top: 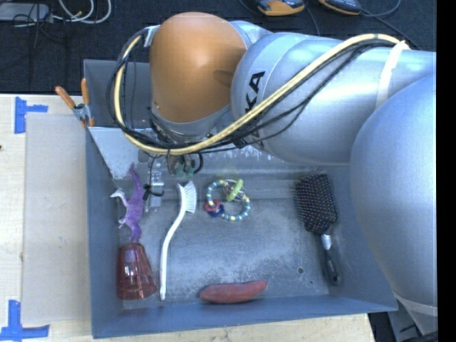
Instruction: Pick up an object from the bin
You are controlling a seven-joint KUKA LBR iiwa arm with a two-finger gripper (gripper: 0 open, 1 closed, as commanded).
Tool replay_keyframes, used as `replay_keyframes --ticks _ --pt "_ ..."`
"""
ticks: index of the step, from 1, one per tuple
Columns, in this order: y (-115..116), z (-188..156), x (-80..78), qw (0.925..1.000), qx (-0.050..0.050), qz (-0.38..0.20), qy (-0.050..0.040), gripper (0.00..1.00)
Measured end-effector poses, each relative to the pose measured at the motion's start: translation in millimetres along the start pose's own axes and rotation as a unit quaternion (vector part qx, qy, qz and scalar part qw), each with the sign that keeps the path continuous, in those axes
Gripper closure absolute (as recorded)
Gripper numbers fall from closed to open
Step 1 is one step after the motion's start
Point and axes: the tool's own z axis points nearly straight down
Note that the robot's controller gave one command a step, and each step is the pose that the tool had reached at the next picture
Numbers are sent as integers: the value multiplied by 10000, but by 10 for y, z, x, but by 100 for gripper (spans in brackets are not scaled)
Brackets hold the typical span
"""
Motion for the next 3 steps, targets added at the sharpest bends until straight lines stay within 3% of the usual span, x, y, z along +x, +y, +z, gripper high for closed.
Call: replay_keyframes --ticks 1,2,3 --pt "-14 -52 -18 10000 -7 24 -39 0" --pt "-257 595 28 9923 -5 -1238 -29 0" --pt "-875 830 299 9904 3 -1385 -23 0"
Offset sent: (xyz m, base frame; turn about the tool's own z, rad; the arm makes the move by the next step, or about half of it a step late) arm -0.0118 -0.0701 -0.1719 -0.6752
